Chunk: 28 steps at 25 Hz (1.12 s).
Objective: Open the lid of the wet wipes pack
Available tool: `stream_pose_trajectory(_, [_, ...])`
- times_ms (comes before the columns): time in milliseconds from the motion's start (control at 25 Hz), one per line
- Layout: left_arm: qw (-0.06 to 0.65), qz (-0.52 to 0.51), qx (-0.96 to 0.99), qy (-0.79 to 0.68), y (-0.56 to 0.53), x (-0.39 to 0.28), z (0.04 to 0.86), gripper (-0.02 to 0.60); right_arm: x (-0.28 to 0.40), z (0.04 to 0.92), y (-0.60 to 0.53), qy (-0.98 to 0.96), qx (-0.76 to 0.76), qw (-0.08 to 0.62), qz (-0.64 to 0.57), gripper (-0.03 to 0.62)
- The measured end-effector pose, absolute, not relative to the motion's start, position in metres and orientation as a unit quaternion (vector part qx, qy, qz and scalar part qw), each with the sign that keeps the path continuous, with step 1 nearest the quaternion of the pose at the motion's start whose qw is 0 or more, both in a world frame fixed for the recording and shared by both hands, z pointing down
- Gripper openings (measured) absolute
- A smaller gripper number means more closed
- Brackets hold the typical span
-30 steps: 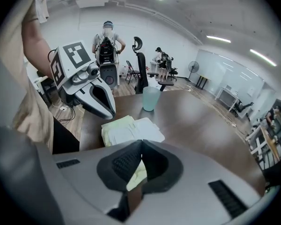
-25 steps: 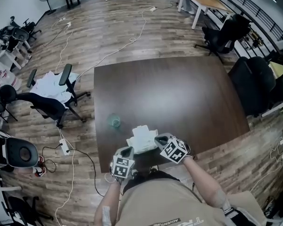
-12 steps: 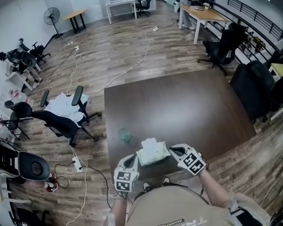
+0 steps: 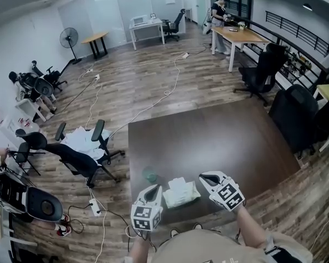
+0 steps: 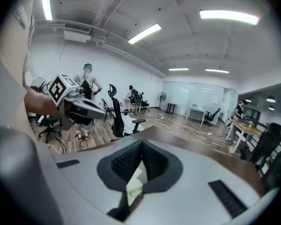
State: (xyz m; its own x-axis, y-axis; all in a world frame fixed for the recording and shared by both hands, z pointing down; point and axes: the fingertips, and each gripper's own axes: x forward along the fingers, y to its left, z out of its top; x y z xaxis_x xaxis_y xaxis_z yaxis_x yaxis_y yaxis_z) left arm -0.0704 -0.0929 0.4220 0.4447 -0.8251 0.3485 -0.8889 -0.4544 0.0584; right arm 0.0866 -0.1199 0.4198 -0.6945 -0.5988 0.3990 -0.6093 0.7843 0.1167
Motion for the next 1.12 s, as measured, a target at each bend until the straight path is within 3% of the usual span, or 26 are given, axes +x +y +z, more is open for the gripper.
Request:
stream_pose_trajectory(240, [0.066, 0.104, 0.84, -0.528, -0.095, -0.078, 0.369, 0.009, 0.085, 0.378, -0.132, -0.927, 0.353, 0.118, 0.043, 0.014])
stream_pose_trajectory(760, [-0.003, 0.058, 0.847, -0.529, -0.097, -0.075, 0.296, 0.009, 0.078, 0.325, -0.125, -0.931, 0.361, 0.03, 0.034, 0.014])
stream_pose_trajectory(1120, [-0.012, 0.019, 0.826, -0.563, -0.092, -0.098, 0.286, 0.009, 0.069, 0.319, -0.117, -0.929, 0.369, 0.036, 0.01, 0.014])
